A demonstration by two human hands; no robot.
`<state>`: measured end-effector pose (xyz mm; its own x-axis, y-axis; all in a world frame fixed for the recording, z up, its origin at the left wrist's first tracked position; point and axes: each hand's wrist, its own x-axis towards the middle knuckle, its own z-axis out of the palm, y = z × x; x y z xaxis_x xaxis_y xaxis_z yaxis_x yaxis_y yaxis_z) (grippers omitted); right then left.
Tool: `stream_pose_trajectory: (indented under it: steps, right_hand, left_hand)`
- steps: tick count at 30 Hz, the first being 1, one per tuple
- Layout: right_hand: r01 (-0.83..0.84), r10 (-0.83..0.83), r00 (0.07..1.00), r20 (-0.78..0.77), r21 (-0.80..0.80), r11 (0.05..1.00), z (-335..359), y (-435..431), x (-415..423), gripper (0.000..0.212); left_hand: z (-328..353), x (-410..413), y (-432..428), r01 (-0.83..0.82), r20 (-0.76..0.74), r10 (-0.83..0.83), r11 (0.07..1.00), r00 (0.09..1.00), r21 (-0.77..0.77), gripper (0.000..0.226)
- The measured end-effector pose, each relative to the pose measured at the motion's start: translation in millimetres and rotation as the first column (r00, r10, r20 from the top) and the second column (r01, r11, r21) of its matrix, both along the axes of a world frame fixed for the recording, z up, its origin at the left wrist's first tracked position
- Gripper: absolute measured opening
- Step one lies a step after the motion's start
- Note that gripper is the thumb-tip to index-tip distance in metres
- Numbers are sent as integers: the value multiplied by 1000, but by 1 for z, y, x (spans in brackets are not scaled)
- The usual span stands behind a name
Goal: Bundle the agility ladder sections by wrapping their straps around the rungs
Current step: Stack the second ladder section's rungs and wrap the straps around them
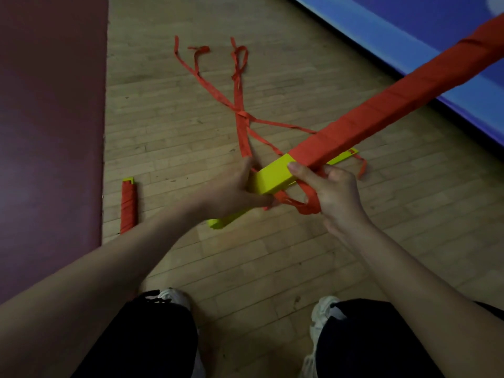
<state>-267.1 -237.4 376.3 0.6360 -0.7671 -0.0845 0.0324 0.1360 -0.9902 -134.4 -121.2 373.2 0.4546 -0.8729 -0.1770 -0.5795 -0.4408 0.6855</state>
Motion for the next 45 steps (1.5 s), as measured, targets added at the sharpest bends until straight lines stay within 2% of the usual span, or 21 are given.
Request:
stream_pose_trajectory:
  steps: [2, 4, 6, 9, 12, 15, 17, 20, 21, 24, 26, 29, 32, 39, 43, 45]
  right_hand:
    - [-53, 53, 999, 6, -7, 999, 1, 1, -1, 18]
    - [-98, 98, 995, -2, 1, 995, 5, 3, -1, 19]
    - [-137, 136, 990, 22, 27, 990, 9, 3, -1, 17]
    - [-189, 185, 980, 76, 47, 981, 14, 3, -2, 12]
    - [-238, 235, 969, 79, 35, 971, 17, 3, -4, 16]
    - [-280, 279, 957, 73, 6, 960, 19, 1, -6, 10]
    - [-282, 282, 958, 58, -3, 959, 17, -4, -6, 12]
    - [-330, 330, 944, -10, -8, 944, 8, -12, -4, 30]
    - [-354, 354, 934, -52, 8, 935, 3, -13, -5, 34]
    - [-375, 378, 913, -156, 50, 926, -9, -14, -6, 33]
    - [-342, 345, 924, -167, 44, 939, -13, -14, -7, 30]
    - [-292, 286, 936, -207, 2, 956, -16, -13, -8, 29]
    - [-257, 243, 946, -214, -40, 966, -18, -10, -7, 37]
    - [-232, 204, 952, -229, -104, 967, -24, -15, -2, 10]
    - [-189, 155, 962, -227, -137, 972, -28, -12, 1, 13]
    - [-142, 114, 966, -233, -110, 984, -31, -10, 3, 24]
  left_hand:
    - [7, 6, 4, 81, -42, -78, 994, 996, 73, 43]
    - [13, 6, 8, 118, -289, -99, 992, 952, 49, 39]
    - [16, 7, 13, 129, -515, -107, 992, 851, 8, 43]
    - [15, 11, 18, 130, -737, -112, 991, 667, -32, 34]
    - [15, 12, 21, 191, -853, -142, 980, 503, -50, 31]
    - [15, 8, 21, 223, -867, -186, 971, 463, -89, 41]
    - [15, 3, 18, 177, -864, -176, 979, 471, -103, 29]
    - [15, 1, 15, 109, -869, -138, 989, 476, -98, 4]
    - [14, 2, 15, 94, -865, -124, 992, 485, -90, 2]
    - [12, 8, 17, 57, -863, -75, 997, 500, -54, 3]
    - [11, 11, 18, 47, -853, -60, 998, 519, -42, 13]
    - [10, 12, 19, 17, -822, -44, 999, 567, -42, 25]
    - [10, 10, 18, -31, -767, 0, 999, 641, -26, 27]
    - [2, 2, 9, -165, -563, 157, 986, 811, 36, 22]
    - [-5, -6, 2, -170, -274, 167, 985, 947, 14, 15]
    - [-7, -11, -1, -142, -113, 144, 990, 983, 23, 15]
